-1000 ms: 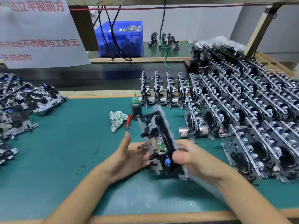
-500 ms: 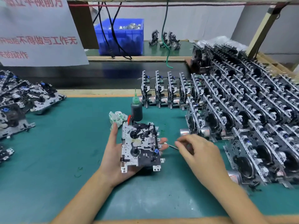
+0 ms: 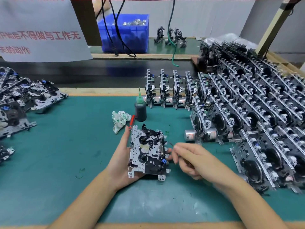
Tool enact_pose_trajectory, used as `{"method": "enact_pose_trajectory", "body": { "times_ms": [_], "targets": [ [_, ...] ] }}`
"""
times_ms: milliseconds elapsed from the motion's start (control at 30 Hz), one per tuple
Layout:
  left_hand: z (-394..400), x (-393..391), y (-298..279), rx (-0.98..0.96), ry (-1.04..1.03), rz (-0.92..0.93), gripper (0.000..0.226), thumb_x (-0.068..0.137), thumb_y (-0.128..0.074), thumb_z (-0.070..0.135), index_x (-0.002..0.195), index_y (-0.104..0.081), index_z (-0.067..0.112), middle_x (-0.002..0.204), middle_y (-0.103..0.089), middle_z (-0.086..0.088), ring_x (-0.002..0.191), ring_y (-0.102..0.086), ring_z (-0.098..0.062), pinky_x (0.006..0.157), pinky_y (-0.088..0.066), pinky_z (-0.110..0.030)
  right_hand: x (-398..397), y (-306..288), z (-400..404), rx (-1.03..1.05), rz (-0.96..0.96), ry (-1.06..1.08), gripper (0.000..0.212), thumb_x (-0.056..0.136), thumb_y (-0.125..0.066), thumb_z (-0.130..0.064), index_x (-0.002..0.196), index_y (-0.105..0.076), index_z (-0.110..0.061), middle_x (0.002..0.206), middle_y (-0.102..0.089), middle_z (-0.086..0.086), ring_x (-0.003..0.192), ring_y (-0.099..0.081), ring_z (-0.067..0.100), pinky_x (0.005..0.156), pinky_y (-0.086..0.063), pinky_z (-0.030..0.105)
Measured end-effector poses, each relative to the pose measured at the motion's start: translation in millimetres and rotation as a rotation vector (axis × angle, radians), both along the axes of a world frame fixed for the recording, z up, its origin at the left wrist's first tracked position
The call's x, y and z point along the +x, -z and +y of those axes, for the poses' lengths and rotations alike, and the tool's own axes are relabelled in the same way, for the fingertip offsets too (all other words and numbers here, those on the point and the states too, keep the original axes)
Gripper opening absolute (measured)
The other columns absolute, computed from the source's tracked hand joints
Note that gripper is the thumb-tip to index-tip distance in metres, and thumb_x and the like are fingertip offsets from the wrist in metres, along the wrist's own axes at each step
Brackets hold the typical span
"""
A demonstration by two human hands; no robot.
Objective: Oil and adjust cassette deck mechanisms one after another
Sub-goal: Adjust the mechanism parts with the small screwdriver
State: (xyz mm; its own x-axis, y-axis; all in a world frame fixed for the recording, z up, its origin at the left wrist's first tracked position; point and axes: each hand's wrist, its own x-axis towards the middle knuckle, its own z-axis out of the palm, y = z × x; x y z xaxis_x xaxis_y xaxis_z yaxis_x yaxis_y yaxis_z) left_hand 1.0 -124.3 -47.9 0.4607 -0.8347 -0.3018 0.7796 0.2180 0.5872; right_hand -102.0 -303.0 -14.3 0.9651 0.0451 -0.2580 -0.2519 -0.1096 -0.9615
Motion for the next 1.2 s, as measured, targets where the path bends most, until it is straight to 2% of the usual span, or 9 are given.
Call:
{"method": "enact_pose_trajectory", "body": {
  "times_ms": [67, 167, 333, 500, 633, 867, 967, 1100, 1200],
  "targets": [
    [-1, -1, 2, 0.033, -0.003, 0.007, 0.083, 0.084, -0.034, 0.072, 0.123, -0.063, 0.004, 0.13, -0.056, -0.023, 0.12, -0.055, -0.035, 0.103, -0.043, -0.046, 3, 0, 2, 0.05, 0.091, -0.074, 0.036, 0.1, -0.041, -0.029, 0.067, -0.05, -0.015, 0.041, -0.036, -0.005, 0.036, -0.023, 0.007, 0.035, -0.019, 0.013],
    [-3, -1, 2, 0.078, 0.008, 0.007, 0.083, 0.087, -0.032, 0.07, 0.13, -0.056, 0.003, 0.136, -0.05, -0.025, 0.128, -0.047, -0.037, 0.109, -0.034, -0.048, 6, -1, 6, 0.002, 0.157, -0.111, 0.038, 0.099, -0.044, -0.029, 0.065, -0.05, -0.014, 0.041, -0.038, -0.006, 0.035, -0.022, 0.006, 0.036, -0.018, 0.015],
    [-3, 0, 4, 0.096, 0.009, 0.022, 0.083, 0.086, -0.031, 0.071, 0.126, -0.059, 0.003, 0.133, -0.052, -0.025, 0.121, -0.054, -0.034, 0.1, -0.046, -0.044, 8, -1, 12, -0.086, 0.176, -0.052, 0.043, 0.098, -0.046, -0.032, 0.061, -0.056, -0.012, 0.041, -0.039, -0.004, 0.037, -0.023, 0.008, 0.037, -0.019, 0.016],
    [-4, 0, 2, 0.11, 0.019, 0.03, 0.082, 0.085, -0.034, 0.07, 0.125, -0.06, 0.003, 0.133, -0.053, -0.025, 0.122, -0.053, -0.034, 0.102, -0.043, -0.045, 7, -2, 11, -0.087, 0.173, -0.1, 0.042, 0.099, -0.045, -0.028, 0.062, -0.054, -0.012, 0.042, -0.048, -0.003, 0.036, -0.039, 0.009, 0.039, -0.034, 0.019],
    [-4, 0, 2, 0.108, 0.017, 0.039, 0.082, 0.084, -0.034, 0.07, 0.123, -0.061, 0.003, 0.131, -0.054, -0.024, 0.119, -0.056, -0.033, 0.098, -0.048, -0.043, 4, -2, 10, -0.103, 0.164, -0.105, 0.041, 0.099, -0.042, -0.033, 0.064, -0.054, -0.015, 0.039, -0.045, -0.005, 0.032, -0.028, 0.006, 0.036, -0.024, 0.014],
    [-4, 0, 2, 0.11, 0.019, 0.023, 0.082, 0.085, -0.033, 0.071, 0.126, -0.059, 0.004, 0.131, -0.055, -0.025, 0.117, -0.057, -0.033, 0.096, -0.049, -0.043, 6, 0, 11, -0.129, 0.183, -0.072, 0.048, 0.098, -0.044, -0.037, 0.059, -0.059, -0.014, 0.035, -0.037, -0.004, 0.033, -0.022, 0.009, 0.036, -0.019, 0.017],
    [-3, 0, 2, 0.107, 0.014, 0.039, 0.086, 0.087, -0.028, 0.073, 0.127, -0.057, 0.002, 0.131, -0.054, -0.027, 0.115, -0.058, -0.035, 0.097, -0.048, -0.044, 7, -1, 10, -0.112, 0.198, -0.103, 0.048, 0.098, -0.045, -0.037, 0.058, -0.059, -0.014, 0.036, -0.039, -0.004, 0.033, -0.025, 0.009, 0.038, -0.021, 0.019],
    [-3, 2, 4, 0.12, 0.014, 0.028, 0.085, 0.087, -0.027, 0.072, 0.125, -0.06, 0.003, 0.13, -0.054, -0.027, 0.114, -0.059, -0.035, 0.097, -0.047, -0.044, 8, 0, 11, -0.05, 0.219, -0.14, 0.046, 0.099, -0.044, -0.033, 0.06, -0.055, -0.012, 0.04, -0.048, -0.003, 0.033, -0.043, 0.007, 0.044, -0.036, 0.023],
    [-3, 1, 5, 0.125, 0.01, 0.031, 0.089, 0.084, -0.024, 0.076, 0.12, -0.064, 0.005, 0.129, -0.056, -0.026, 0.116, -0.058, -0.035, 0.096, -0.048, -0.043, 8, 0, 10, -0.086, 0.226, -0.139, 0.047, 0.099, -0.043, -0.035, 0.059, -0.054, -0.014, 0.04, -0.046, -0.004, 0.032, -0.038, 0.006, 0.039, -0.031, 0.017]
  ]
}}
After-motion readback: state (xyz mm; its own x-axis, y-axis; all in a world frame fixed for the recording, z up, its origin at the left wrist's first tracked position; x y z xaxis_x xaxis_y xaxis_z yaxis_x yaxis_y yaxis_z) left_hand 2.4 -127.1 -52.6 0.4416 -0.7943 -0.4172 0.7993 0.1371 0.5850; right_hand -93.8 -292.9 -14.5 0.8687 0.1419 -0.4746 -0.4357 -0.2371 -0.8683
